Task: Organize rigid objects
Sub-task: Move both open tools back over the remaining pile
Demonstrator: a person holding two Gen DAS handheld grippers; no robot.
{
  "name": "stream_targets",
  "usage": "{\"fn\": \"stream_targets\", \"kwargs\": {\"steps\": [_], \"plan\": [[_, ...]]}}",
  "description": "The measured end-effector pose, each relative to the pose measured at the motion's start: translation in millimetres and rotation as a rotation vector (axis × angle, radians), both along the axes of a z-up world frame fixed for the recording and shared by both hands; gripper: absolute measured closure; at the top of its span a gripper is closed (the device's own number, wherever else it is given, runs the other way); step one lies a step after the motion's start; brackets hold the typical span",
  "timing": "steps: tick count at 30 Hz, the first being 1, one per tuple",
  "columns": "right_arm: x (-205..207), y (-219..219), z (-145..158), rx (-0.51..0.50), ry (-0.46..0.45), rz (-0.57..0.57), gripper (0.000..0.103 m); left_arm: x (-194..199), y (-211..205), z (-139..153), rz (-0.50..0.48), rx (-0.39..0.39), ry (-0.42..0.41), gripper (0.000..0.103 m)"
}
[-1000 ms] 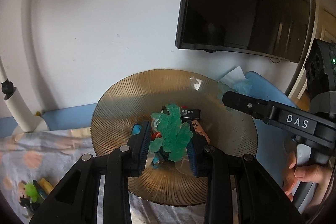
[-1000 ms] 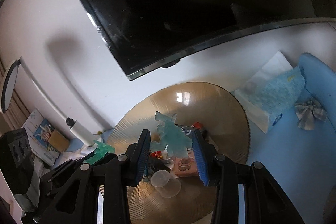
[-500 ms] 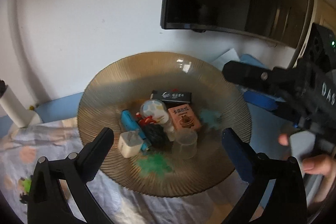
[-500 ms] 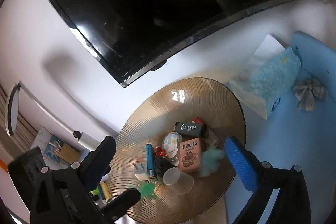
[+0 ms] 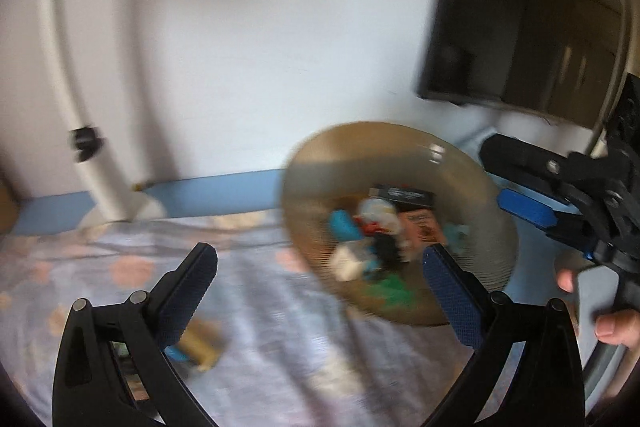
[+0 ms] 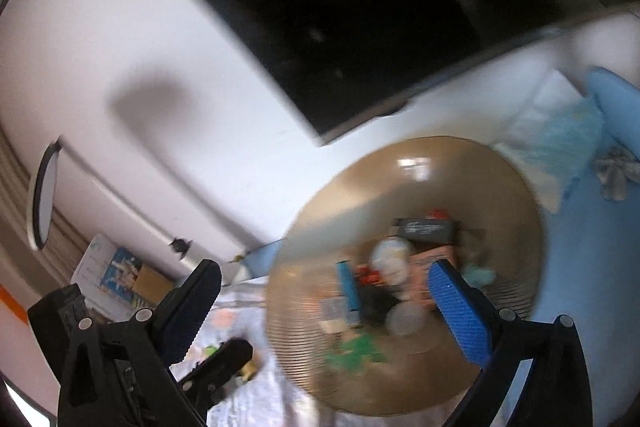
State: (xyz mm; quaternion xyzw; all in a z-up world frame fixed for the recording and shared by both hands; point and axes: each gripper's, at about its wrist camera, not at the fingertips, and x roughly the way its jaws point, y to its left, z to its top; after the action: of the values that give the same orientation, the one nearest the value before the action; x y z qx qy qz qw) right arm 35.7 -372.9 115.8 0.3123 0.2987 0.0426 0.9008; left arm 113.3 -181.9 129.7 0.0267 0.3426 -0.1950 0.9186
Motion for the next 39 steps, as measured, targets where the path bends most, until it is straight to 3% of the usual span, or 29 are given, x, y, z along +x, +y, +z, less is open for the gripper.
{"fn": "stream_targets", "kwargs": {"steps": [10, 20, 27, 30, 33, 35, 39], "plan": [[15.3, 109.6, 20.4, -0.075, -0.044, 0.18, 0.0, 0.1, 111.9, 6.4, 0.216, -0.015, 0.025, 0.001], [22.2, 196.1, -25.7, -0.146, 0.046, 0.348, 0.0, -22.6, 164.5, -73.8, 0.287, 0.01, 0.153, 0.001], [27.9, 222.7, -57.2, -0.202, 0.101, 0.4, 0.0, -27.5, 175.1, -103.0, 0.294, 0.015, 0.191, 0.001], [31.6, 231.4, -69.4, -0.23, 0.12, 0.413, 0.006, -28.7, 178.4, -108.1, 0.29, -0.03, 0.191, 0.0], [36.4, 241.6, -82.9, -0.292, 0.146, 0.435, 0.019, -29.9, 178.8, -115.7, 0.285, -0.064, 0.197, 0.0], [39.0, 247.9, -91.4, -0.356, 0.161, 0.442, 0.029, -31.5, 173.8, -119.3, 0.283, -0.034, 0.184, 0.001], [43.8, 255.1, -106.1, -0.45, 0.167, 0.457, 0.038, -29.2, 161.7, -122.2, 0.292, 0.06, 0.192, 0.001]]}}
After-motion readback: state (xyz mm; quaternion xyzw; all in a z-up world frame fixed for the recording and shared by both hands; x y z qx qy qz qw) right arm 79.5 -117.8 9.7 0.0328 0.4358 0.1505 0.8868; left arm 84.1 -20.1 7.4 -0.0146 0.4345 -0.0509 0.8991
